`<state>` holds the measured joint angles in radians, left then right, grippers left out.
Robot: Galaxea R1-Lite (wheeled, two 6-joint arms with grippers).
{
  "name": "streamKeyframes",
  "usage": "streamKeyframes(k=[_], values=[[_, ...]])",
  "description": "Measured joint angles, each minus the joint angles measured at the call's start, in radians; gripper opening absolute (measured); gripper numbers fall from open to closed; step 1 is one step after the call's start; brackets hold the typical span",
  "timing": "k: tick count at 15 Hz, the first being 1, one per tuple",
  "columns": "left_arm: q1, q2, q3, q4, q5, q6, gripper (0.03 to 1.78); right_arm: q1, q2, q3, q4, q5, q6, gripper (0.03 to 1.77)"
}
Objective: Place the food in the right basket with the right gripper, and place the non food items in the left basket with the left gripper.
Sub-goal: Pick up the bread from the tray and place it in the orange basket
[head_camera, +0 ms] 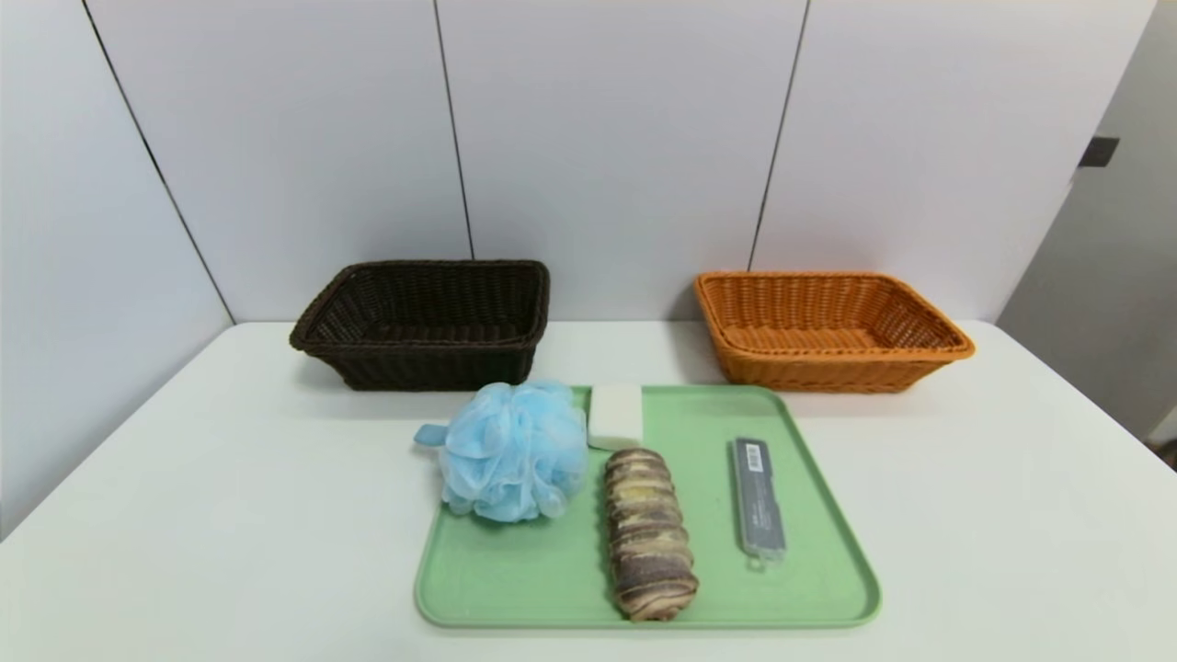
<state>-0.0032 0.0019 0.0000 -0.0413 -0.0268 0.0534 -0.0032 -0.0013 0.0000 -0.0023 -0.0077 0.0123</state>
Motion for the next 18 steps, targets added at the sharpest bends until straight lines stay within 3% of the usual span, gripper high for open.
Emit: streamKeyframes(k=[8, 11, 14, 18], values=[[0.000, 0.000, -0.001, 0.009, -0.008, 0.017, 1.69, 0.000, 0.000, 0.000, -0.002, 0.006, -0.031, 1.71], [0.000, 0.005, -0.111, 0.106, -0.015, 0.024, 1.69, -0.001, 0.003, -0.029, 0.013, 0.034, -0.067, 1.71], [-0.001, 0.093, -0.326, 0.251, -0.025, 0.027, 1.69, -0.001, 0.083, -0.226, 0.127, 0.092, -0.069, 1.71], [-0.003, 0.377, -0.635, 0.304, -0.061, 0.024, 1.69, -0.001, 0.403, -0.633, 0.269, 0.145, -0.069, 1.71]])
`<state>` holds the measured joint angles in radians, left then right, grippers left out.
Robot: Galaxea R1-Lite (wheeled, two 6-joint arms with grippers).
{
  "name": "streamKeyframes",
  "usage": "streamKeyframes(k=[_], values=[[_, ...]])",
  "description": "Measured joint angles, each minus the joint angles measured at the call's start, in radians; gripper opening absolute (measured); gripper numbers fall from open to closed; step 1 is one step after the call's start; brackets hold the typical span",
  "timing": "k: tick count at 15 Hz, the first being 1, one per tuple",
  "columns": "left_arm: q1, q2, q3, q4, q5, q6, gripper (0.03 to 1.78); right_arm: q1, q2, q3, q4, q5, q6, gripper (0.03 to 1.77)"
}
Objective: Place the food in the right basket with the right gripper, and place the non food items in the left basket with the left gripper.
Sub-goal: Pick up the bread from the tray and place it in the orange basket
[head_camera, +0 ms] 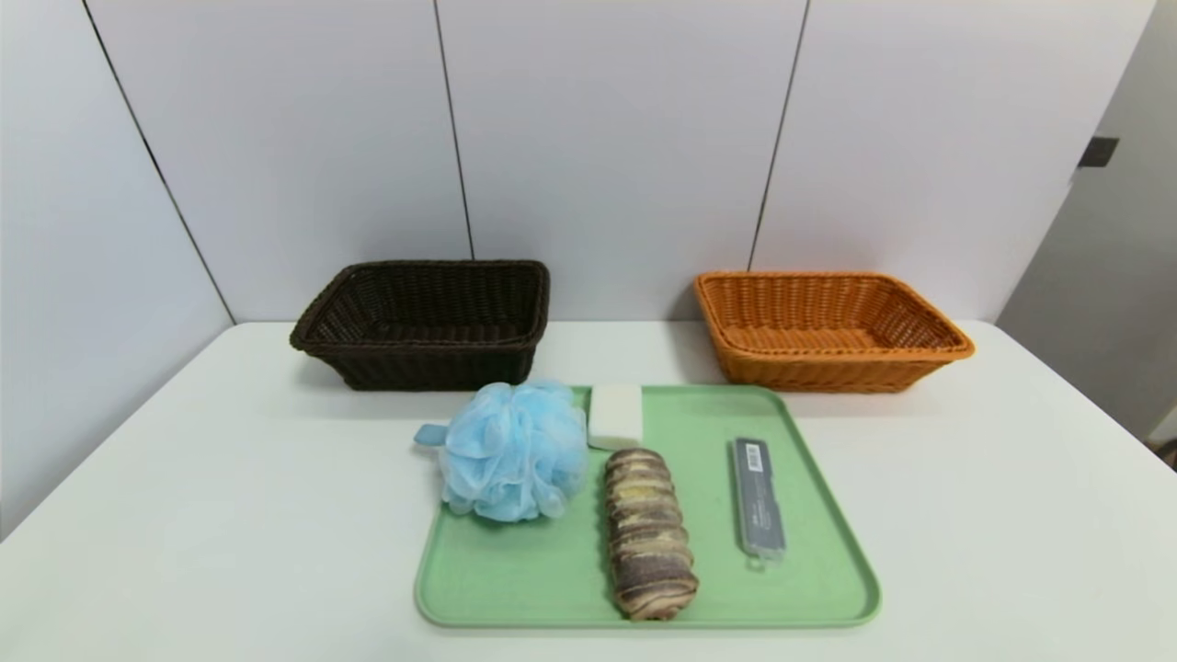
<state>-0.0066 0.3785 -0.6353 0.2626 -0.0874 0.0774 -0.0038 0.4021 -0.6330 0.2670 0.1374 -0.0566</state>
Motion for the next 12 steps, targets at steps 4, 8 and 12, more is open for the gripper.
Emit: streamKeyframes(k=[4, 8, 12], values=[[-0.003, 0.327, -0.296, 0.018, -0.027, -0.006, 1.69, 0.021, 0.381, -0.408, 0.128, 0.025, 0.005, 1.71], [-0.046, 0.605, -0.511, 0.140, -0.028, -0.030, 1.69, 0.162, 0.728, -0.755, 0.282, -0.018, 0.039, 1.71], [-0.152, 0.800, -0.613, 0.208, 0.044, -0.140, 1.69, 0.416, 1.004, -0.947, 0.356, -0.159, 0.158, 1.71]])
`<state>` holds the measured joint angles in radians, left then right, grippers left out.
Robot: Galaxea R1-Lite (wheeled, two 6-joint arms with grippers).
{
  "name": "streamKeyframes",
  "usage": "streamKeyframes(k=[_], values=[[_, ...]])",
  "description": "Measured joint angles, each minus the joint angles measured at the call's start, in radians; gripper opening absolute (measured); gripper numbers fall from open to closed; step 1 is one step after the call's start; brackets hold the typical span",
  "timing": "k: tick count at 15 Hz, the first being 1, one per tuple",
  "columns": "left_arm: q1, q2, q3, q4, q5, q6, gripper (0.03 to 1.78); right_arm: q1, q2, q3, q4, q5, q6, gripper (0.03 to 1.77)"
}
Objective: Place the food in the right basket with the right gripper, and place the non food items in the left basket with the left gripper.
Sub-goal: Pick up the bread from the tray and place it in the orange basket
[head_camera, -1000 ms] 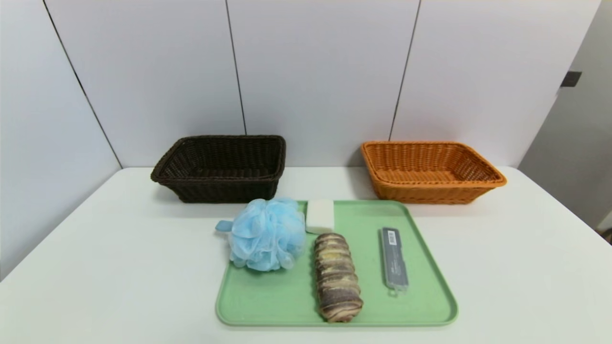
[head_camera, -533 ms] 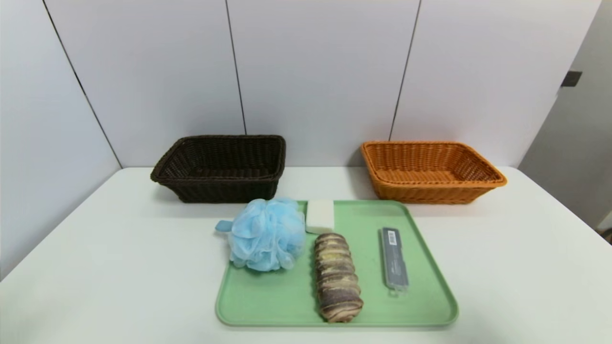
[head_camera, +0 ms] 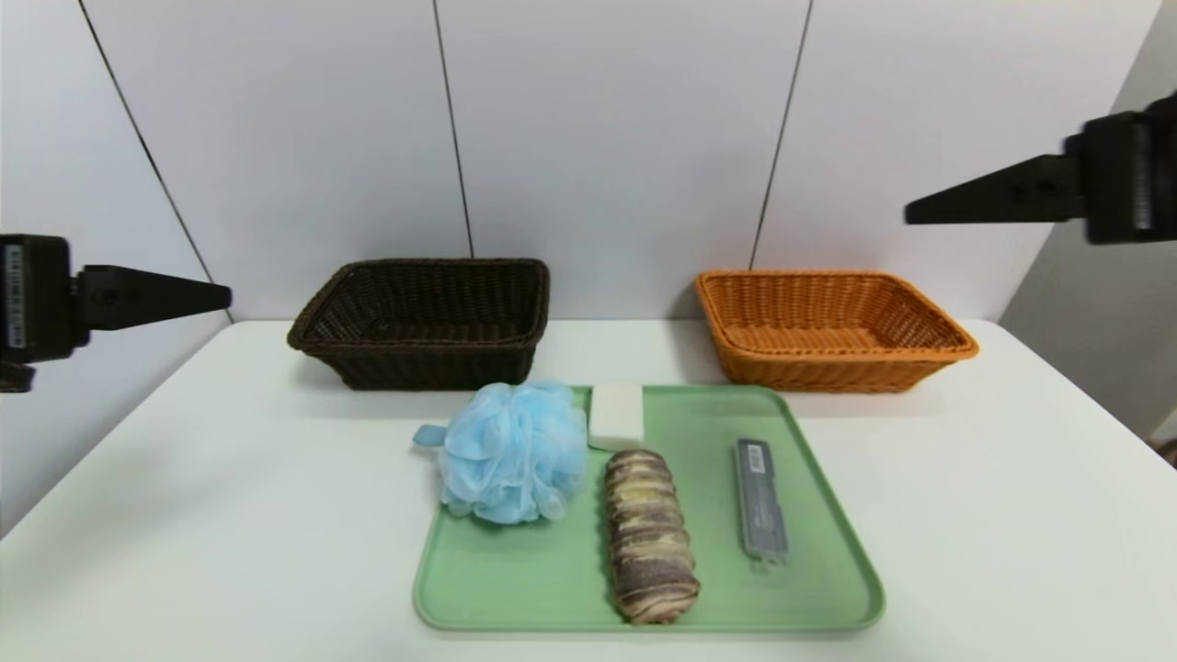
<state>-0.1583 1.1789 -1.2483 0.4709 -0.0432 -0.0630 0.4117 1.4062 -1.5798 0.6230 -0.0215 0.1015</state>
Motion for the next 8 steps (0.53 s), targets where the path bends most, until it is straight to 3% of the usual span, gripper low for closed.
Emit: streamKeyframes(k=[4, 8], values=[[-0.173, 0.107, 0.001, 0.001, 0.126, -0.140, 1.69, 0.172, 0.199, -0.098, 0.108, -0.087, 0.138, 1.71], [-0.203, 0.137, 0.065, -0.030, 0.136, -0.138, 1.69, 0.299, 0.343, -0.218, 0.339, -0.087, 0.335, 1.71]])
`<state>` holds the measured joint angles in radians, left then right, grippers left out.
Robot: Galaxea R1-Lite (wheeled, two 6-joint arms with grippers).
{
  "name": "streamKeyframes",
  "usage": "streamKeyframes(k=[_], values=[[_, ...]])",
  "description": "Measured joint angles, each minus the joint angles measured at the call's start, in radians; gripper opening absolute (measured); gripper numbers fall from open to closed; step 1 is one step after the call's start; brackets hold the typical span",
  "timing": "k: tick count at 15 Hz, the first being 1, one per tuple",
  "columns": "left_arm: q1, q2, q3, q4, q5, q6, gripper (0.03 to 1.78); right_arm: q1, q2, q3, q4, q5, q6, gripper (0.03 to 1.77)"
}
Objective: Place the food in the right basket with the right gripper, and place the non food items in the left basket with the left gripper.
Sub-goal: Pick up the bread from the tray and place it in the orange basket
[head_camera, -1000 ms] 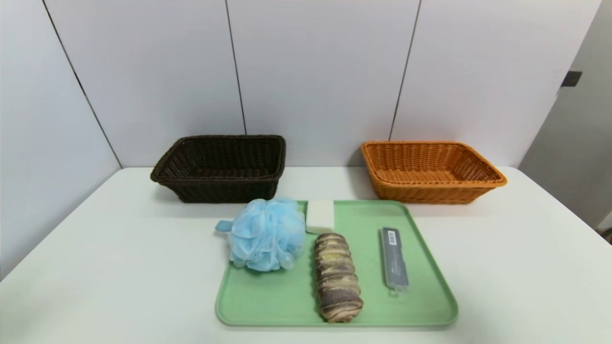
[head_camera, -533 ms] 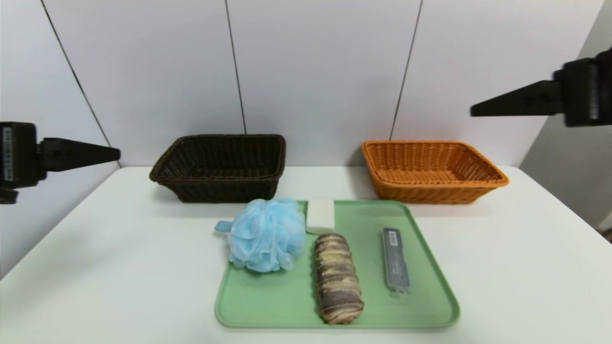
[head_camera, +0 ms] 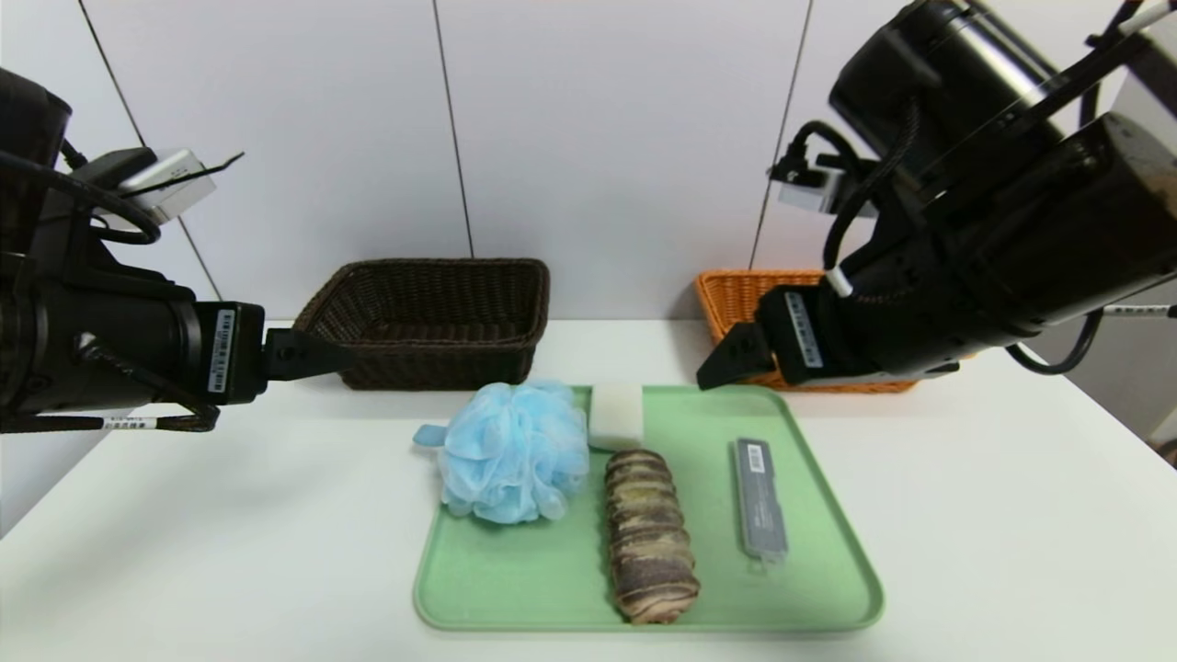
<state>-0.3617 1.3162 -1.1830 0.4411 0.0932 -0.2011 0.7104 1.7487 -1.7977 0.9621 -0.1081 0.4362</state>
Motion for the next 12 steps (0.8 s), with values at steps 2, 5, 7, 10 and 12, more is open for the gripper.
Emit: streamKeyframes(k=[2, 5, 7, 10, 12], values=[[-0.004, -0.001, 0.038, -0.017, -0.001, 0.014, 1.69, 0.045, 0.039, -0.007, 0.014, 0.005, 0.027, 1.71], [-0.006, -0.006, 0.074, -0.019, 0.004, 0.053, 1.69, 0.115, 0.085, -0.011, 0.037, -0.001, 0.039, 1.71], [-0.007, -0.009, 0.076, -0.020, 0.018, 0.053, 1.69, 0.155, 0.118, -0.015, 0.044, -0.008, 0.089, 1.71], [-0.007, -0.013, 0.075, -0.020, 0.031, 0.053, 1.69, 0.188, 0.188, -0.039, 0.098, -0.035, 0.180, 1.71], [-0.007, -0.017, 0.078, -0.020, 0.032, 0.054, 1.69, 0.196, 0.242, -0.066, 0.137, -0.051, 0.230, 1.71]])
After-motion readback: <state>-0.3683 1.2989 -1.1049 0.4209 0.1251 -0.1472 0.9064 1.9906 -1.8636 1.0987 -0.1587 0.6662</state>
